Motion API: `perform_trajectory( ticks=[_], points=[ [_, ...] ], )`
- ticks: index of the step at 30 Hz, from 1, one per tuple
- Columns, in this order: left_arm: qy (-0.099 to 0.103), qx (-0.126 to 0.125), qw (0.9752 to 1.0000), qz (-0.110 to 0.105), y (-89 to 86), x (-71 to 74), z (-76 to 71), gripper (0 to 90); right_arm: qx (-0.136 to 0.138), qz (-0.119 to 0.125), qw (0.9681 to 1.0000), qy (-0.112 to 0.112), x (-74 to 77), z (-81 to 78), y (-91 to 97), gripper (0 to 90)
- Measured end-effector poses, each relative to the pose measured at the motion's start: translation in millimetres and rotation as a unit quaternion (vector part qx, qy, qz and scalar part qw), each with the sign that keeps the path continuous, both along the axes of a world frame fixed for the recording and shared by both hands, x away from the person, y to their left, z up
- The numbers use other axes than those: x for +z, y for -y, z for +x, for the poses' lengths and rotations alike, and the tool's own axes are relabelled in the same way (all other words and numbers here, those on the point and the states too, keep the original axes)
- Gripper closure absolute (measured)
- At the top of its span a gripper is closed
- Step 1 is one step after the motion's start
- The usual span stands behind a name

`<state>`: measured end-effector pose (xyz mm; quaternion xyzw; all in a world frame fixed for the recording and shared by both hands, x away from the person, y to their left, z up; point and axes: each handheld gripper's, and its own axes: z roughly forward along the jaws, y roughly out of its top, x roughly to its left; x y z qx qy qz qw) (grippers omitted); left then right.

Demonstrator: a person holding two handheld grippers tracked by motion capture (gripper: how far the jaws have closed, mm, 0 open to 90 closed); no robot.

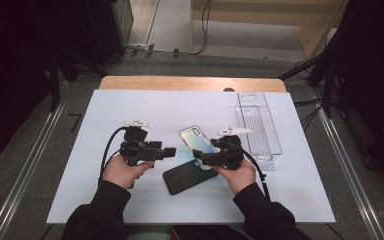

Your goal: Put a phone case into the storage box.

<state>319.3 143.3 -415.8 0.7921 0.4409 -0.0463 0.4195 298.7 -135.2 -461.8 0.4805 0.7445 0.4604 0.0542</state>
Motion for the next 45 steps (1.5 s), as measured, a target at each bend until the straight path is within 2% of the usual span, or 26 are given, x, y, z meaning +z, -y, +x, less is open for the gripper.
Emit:
perform_trajectory(
  ticks=[3, 5, 10, 12, 13, 17, 20, 22, 27, 29, 36, 37, 38, 39, 40, 43, 45],
  points=[
    [-0.001, 0.007, 1.0, 0.004, -1.4, -1.6, 2.0, 28.1, -0.01, 0.014, 0.9998, 0.004, -3.7, -0.2, -6.9, 14.7],
    [-0.001, 0.012, 0.9999, 0.004, -1.7, -2.0, 2.2, 28.1, -0.013, 0.014, 0.9998, 0.01, -5.3, -1.7, -13.9, 14.7],
    [0.0, 0.024, 0.9997, -0.003, -3.4, -1.4, 3.9, 28.4, -0.013, 0.028, 0.9995, 0.004, -5.9, -3.0, -23.4, 14.7],
    [0.002, 0.028, 0.9996, -0.008, -2.7, -0.7, 4.3, 28.5, -0.019, 0.036, 0.9992, -0.001, -6.6, -2.5, -25.7, 14.7],
    [0.003, 0.029, 0.9995, -0.012, -2.5, -0.2, 5.4, 28.5, -0.024, 0.05, 0.9984, -0.009, -8.0, -1.6, -27.4, 14.7],
    [0.0, 0.041, 0.9991, -0.015, -1.7, 0.8, 6.4, 28.4, -0.033, 0.062, 0.9975, -0.01, -9.2, -2.3, -31.3, 14.7],
    [-0.008, 0.059, 0.998, -0.021, -0.6, 2.1, 9.0, 28.5, -0.036, 0.062, 0.9974, -0.011, -9.2, -3.7, -34.1, 14.7],
    [-0.007, 0.061, 0.9978, -0.023, -0.1, 2.1, 10.0, 28.5, -0.037, 0.062, 0.9973, -0.006, -9.2, -5.3, -36.7, 14.7],
    [-0.005, 0.074, 0.9971, -0.018, 2.8, 1.3, 13.4, 28.7, -0.037, 0.062, 0.9974, 0.003, -9.1, -9.9, -41.6, 14.7],
    [0.002, 0.086, 0.9962, -0.01, 5.7, 0.3, 15.8, 31.6, -0.04, 0.074, 0.9965, 0.004, -9.3, -11.6, -44.5, 14.7],
    [-0.024, 0.102, 0.9942, -0.025, 9.6, -5.8, 26.9, 36.4, -0.048, 0.093, 0.9945, 0.009, -9.9, -14.6, -49.7, 14.7],
    [-0.03, 0.102, 0.994, -0.029, 9.5, -6.3, 28.8, 38.7, -0.047, 0.094, 0.9945, 0.01, -10.4, -14.7, -50.5, 14.7],
    [-0.043, 0.103, 0.993, -0.039, 10.0, -8.2, 32.0, 38.9, -0.047, 0.094, 0.9944, 0.01, -10.5, -15.3, -51.6, 14.7],
    [-0.043, 0.103, 0.993, -0.039, 10.0, -8.2, 32.0, 41.3, -0.045, 0.095, 0.9944, 0.011, -10.8, -15.6, -52.4, 14.7],
    [-0.062, 0.104, 0.9915, -0.048, 10.3, -10.4, 34.1, 43.6, -0.045, 0.095, 0.9944, 0.014, -10.9, -16.2, -53.1, 14.7],
    [-0.067, 0.104, 0.9911, -0.05, 10.7, -12.0, 34.3, 48.5, -0.046, 0.098, 0.994, 0.017, -9.9, -18.2, -54.6, 14.7],
    [-0.077, 0.102, 0.9892, -0.071, 10.8, -13.4, 33.6, 61.7, -0.045, 0.101, 0.9934, 0.03, -7.9, -21.9, -57.5, 14.7]
  ],
)
